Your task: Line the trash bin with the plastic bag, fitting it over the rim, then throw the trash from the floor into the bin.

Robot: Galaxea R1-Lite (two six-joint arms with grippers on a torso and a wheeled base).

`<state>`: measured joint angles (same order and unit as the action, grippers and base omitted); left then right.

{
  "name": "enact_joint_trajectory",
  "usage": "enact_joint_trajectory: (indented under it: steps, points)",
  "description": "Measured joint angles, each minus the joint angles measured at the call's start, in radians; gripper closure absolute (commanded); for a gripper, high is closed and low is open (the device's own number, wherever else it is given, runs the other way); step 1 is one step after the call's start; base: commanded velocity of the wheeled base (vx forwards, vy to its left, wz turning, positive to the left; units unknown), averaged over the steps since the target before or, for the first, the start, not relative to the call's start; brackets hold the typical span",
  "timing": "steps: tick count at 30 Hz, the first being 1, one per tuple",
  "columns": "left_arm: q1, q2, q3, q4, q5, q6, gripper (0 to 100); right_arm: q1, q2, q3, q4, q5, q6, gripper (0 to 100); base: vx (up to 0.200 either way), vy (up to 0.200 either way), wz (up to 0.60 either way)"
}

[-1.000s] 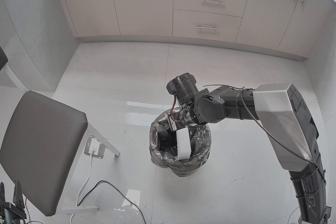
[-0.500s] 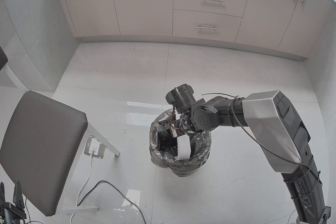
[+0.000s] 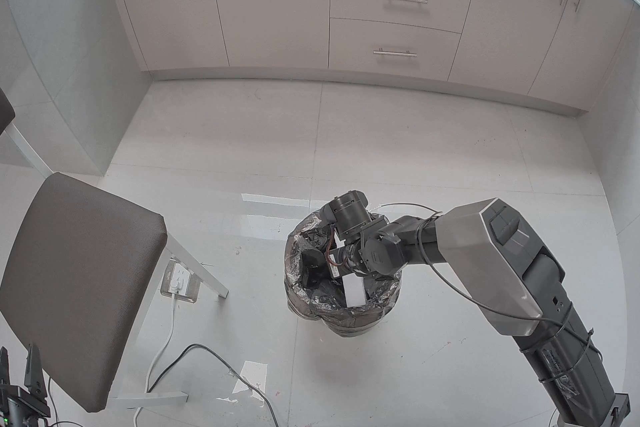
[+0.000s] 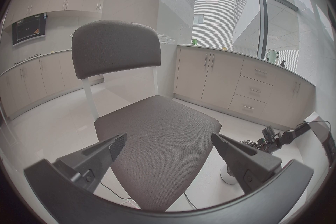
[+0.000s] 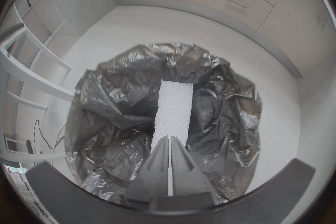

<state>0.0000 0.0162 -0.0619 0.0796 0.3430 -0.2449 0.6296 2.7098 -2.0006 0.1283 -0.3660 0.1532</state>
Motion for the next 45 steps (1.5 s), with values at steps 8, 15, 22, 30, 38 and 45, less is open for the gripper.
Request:
enact_joint_trajectory:
  steps: [8, 15, 22, 30, 38, 45]
  points:
    - [0.0, 0.0, 0.0, 0.0, 0.0, 0.0, 0, -0.026, 0.08, 0.0, -0.042, 0.007, -0.003, 100, 0.0, 0.0, 0.0]
    - [0.0, 0.0, 0.001, 0.0, 0.0, 0.0, 0, -0.04, 0.116, 0.0, -0.041, 0.006, -0.003, 100, 0.0, 0.0, 0.0]
    - [0.0, 0.0, 0.001, 0.0, 0.0, 0.0, 0, -0.037, 0.09, 0.0, -0.04, 0.003, -0.007, 100, 0.0, 0.0, 0.0]
    - [0.0, 0.0, 0.001, 0.0, 0.001, 0.0, 0, -0.034, 0.031, 0.0, -0.04, 0.001, -0.009, 100, 0.0, 0.0, 0.0]
    - [0.0, 0.0, 0.001, 0.0, 0.001, 0.0, 0, -0.055, 0.066, 0.0, -0.043, 0.0, -0.009, 100, 0.0, 0.0, 0.0]
    - [0.0, 0.0, 0.0, 0.0, 0.0, 0.001, 0, -0.061, 0.116, 0.001, -0.105, 0.0, -0.011, 100, 0.0, 0.0, 0.0]
